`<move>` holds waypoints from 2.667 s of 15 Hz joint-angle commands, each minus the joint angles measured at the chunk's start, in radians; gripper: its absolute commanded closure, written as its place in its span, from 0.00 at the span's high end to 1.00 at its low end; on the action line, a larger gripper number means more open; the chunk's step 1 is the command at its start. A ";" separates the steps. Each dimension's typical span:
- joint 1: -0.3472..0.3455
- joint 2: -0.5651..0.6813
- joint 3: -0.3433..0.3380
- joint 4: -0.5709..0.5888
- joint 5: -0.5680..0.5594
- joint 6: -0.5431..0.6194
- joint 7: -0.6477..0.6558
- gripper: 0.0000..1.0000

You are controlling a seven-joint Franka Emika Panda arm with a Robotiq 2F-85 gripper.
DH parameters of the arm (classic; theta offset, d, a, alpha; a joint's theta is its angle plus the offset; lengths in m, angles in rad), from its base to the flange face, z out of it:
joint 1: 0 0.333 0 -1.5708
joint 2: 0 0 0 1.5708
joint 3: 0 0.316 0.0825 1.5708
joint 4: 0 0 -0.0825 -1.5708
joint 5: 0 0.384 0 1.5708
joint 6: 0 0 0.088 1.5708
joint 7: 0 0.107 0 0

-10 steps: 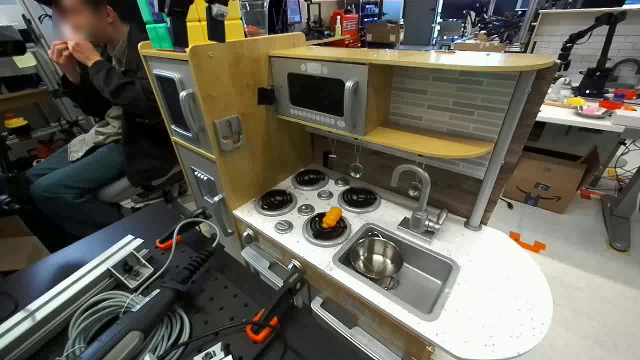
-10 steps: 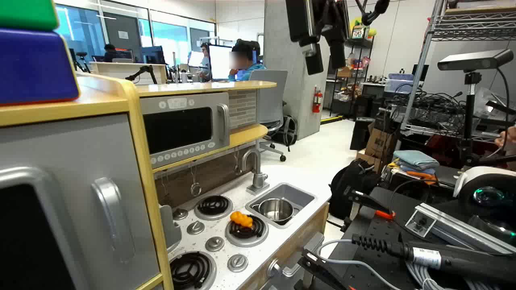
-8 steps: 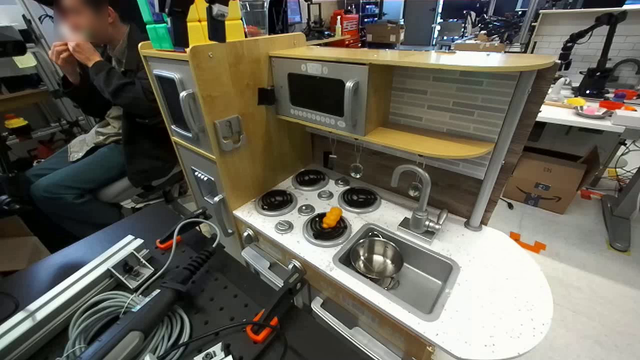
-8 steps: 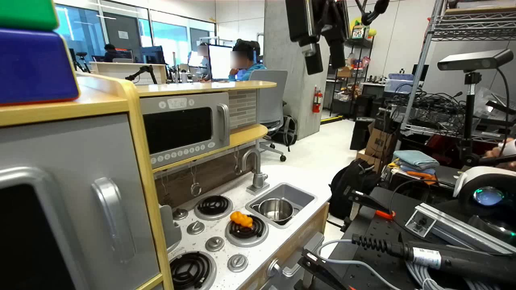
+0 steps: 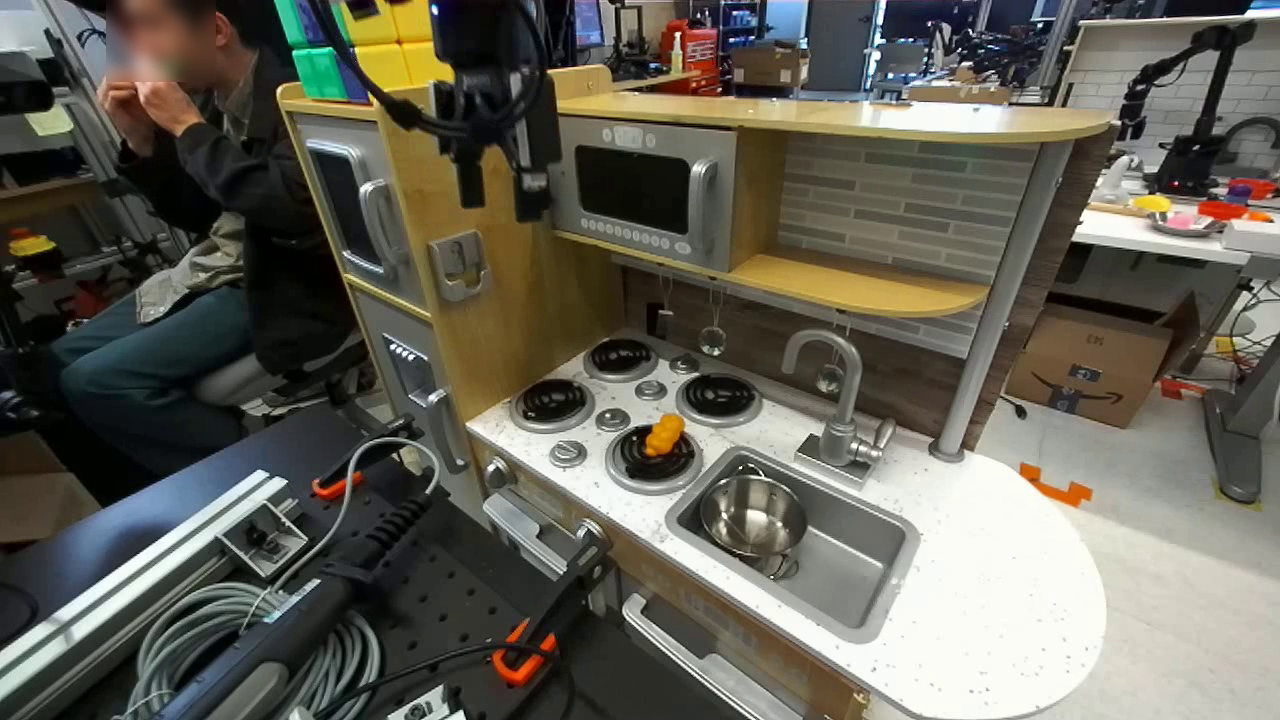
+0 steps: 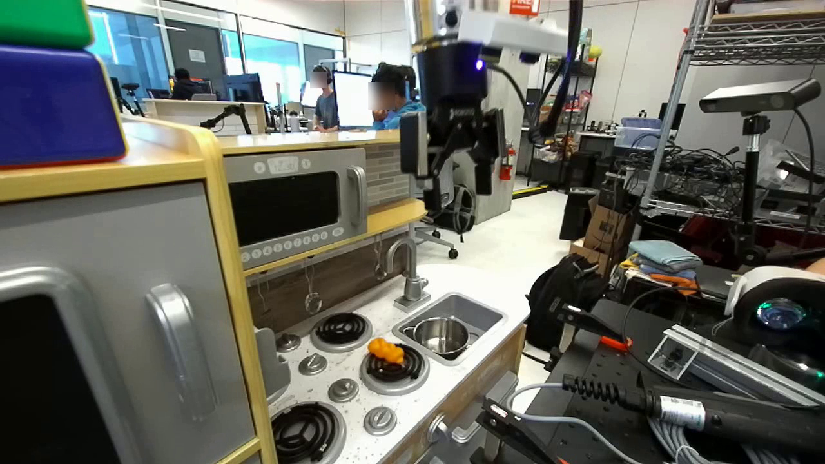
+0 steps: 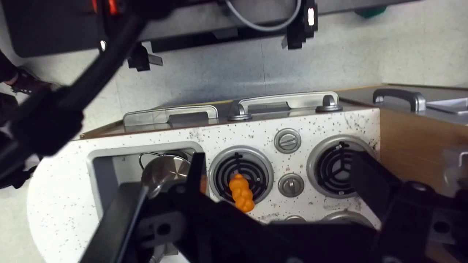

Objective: Place the orange object inside the silver pot in the sink

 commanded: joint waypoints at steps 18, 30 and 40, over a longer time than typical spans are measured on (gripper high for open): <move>0.148 0.461 -0.230 0.146 -0.300 0.572 0.243 1.00; 0.237 0.943 -0.323 0.536 -0.317 0.542 0.237 1.00; 0.052 1.062 -0.165 0.624 0.044 0.729 0.052 1.00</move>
